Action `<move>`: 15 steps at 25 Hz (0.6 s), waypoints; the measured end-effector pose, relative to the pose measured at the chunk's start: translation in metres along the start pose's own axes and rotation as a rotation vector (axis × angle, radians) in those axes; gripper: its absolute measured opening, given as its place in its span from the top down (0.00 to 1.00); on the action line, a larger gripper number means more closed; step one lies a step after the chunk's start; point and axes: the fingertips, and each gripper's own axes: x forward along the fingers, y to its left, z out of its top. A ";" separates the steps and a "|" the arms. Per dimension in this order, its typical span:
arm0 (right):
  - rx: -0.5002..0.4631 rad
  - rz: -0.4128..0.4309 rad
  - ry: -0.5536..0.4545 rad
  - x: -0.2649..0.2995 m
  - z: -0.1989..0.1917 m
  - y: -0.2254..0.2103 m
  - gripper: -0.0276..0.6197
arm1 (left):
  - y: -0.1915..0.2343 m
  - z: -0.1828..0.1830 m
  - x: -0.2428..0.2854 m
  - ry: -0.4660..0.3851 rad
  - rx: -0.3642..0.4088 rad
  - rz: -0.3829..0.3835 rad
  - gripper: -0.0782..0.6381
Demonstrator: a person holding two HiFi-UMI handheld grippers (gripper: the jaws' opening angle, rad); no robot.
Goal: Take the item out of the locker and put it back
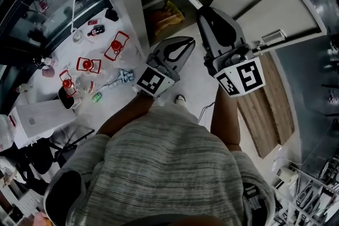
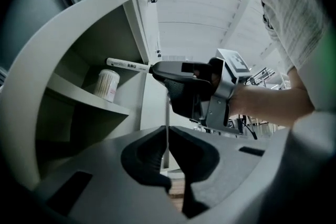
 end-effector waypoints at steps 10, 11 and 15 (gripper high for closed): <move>-0.034 -0.166 -0.034 -0.068 0.037 -0.017 0.83 | -0.043 0.008 0.016 -0.015 -0.033 -0.113 0.87; -0.037 -0.180 -0.035 -0.074 0.039 -0.018 0.83 | -0.047 0.008 0.017 -0.017 -0.035 -0.122 0.87; -0.050 -0.228 -0.042 -0.093 0.045 -0.024 0.83 | -0.059 0.007 0.024 -0.020 -0.038 -0.158 0.87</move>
